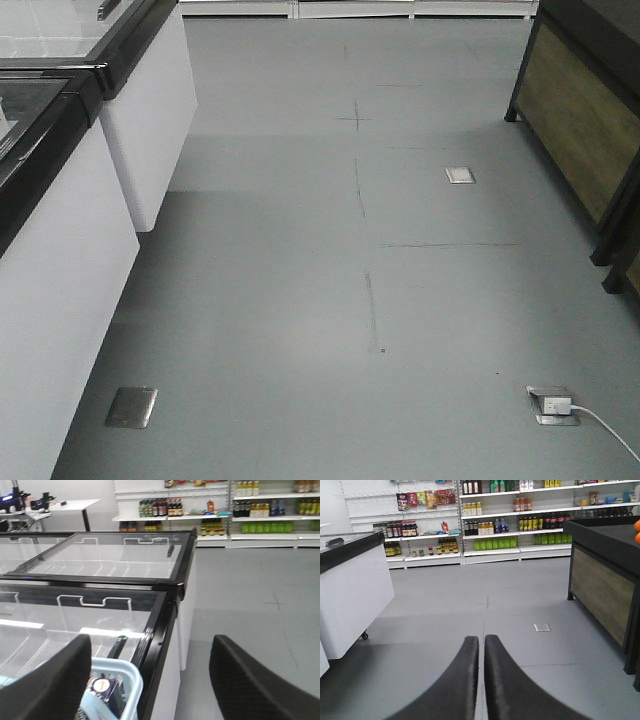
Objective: Left arm holds basket, right arm returns cookies
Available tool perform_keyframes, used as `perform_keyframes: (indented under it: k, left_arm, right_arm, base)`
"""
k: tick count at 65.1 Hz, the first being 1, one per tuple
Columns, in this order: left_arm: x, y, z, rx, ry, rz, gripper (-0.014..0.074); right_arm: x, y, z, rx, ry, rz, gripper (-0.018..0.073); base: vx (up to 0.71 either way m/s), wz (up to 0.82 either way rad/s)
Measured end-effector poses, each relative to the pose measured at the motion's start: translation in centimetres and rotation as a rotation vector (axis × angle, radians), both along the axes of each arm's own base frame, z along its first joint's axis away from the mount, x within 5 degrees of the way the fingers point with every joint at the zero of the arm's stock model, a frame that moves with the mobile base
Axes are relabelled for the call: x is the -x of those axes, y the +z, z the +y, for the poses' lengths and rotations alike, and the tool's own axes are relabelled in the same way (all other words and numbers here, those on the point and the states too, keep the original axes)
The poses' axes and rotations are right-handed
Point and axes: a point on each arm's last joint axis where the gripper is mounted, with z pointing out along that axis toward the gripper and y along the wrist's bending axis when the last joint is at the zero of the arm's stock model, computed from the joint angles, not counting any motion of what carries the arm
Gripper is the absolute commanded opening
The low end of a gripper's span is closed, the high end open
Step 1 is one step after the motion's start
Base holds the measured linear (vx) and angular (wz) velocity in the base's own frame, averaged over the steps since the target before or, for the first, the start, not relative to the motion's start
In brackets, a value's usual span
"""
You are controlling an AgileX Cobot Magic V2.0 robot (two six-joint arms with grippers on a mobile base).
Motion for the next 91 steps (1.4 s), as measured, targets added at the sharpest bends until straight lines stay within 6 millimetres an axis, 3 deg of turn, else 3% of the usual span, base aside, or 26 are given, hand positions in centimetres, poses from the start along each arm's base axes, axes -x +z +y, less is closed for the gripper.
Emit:
perform_keyframes:
  k: [23,42,62,77,91]
  left_arm:
    - [1.7,-4.6,2.6,0.182,0.249,0.018,0.0481]
    - [1.4,-7.4,4.1,0.577,0.402,-0.219,0.0481]
    - [-1.1,-7.2,5.7,0.864,0.386,-0.520,0.0481]
    - [-3.5,-8.5,7.5,1.154,0.421,-0.649,0.0481]
    - [-4.1,-9.7,9.2,1.296,0.498,-0.714,0.0481]
  right_arm:
    - [0.0,0.0,0.0,0.000,0.000,0.000,-0.0006]
    - [0.0,0.0,0.0,0.000,0.000,0.000,-0.0006]
    - [0.0,0.0,0.0,0.000,0.000,0.000,-0.0006]
    - [0.0,0.0,0.0,0.000,0.000,0.000,-0.0006]
    - [0.0,0.0,0.0,0.000,0.000,0.000,-0.0006]
  base:
    - [0.00,0.00]
    - [0.00,0.00]
    - [0.00,0.00]
    - [0.00,0.00]
    - [0.00,0.00]
